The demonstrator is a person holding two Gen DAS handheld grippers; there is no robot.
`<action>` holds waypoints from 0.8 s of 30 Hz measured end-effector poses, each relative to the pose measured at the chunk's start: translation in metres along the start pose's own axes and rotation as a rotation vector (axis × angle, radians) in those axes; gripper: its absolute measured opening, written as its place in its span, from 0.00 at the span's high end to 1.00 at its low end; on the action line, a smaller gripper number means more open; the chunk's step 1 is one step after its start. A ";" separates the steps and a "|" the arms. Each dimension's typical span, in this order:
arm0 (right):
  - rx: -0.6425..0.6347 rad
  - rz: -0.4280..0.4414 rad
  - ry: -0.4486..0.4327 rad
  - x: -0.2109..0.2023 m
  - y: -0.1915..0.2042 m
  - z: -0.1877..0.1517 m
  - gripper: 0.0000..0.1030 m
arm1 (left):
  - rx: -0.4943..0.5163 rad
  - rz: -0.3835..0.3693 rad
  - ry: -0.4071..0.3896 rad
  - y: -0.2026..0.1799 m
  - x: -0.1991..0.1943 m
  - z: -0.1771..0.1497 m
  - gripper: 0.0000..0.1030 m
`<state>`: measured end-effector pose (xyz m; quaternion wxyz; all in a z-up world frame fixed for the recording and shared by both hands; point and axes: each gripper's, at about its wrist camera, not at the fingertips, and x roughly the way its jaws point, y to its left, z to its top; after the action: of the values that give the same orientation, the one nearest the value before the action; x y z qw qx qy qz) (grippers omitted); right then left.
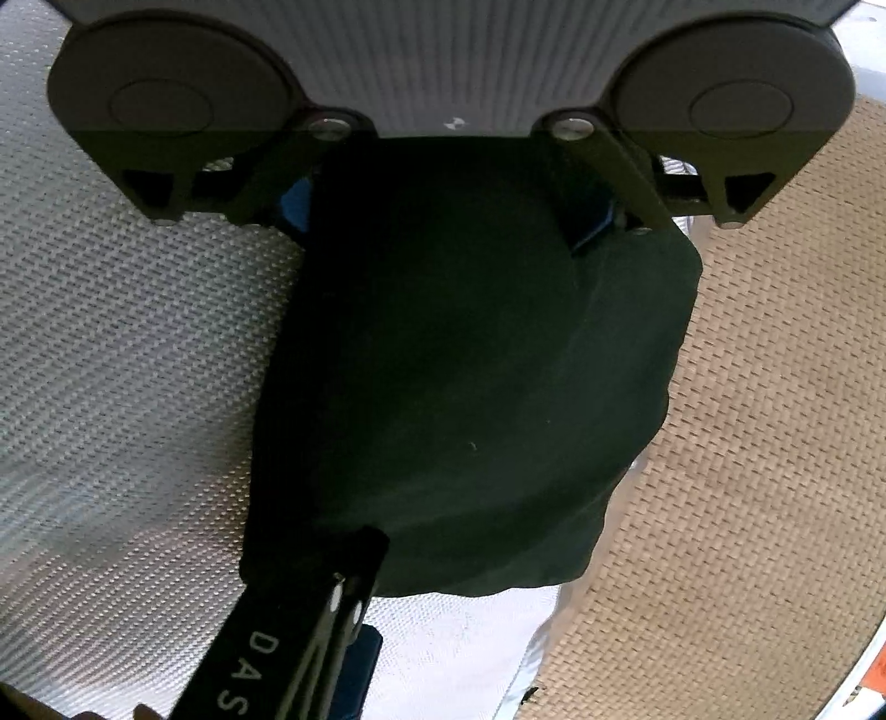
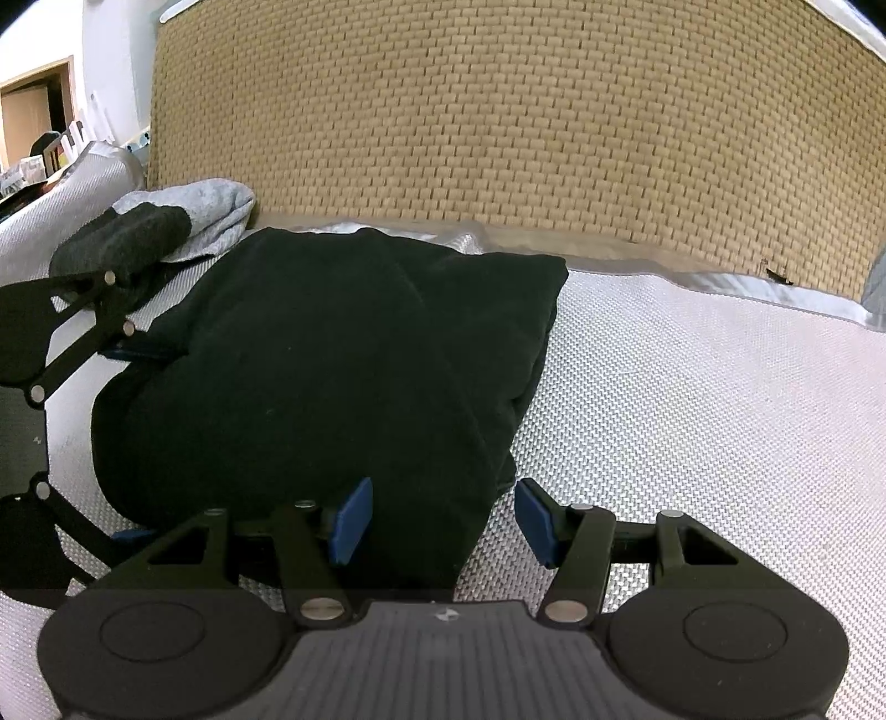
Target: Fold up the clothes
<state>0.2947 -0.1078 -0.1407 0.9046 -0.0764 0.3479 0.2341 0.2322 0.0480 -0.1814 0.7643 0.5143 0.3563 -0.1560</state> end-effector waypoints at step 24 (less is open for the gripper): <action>-0.771 0.100 0.000 -0.029 0.044 -0.041 0.36 | -0.048 -0.044 0.008 0.003 0.007 0.000 0.22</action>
<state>0.2303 -0.0918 -0.1506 0.7971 -0.3938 0.2377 0.3914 0.2392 0.0507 -0.1844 0.7713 0.4886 0.3743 -0.1622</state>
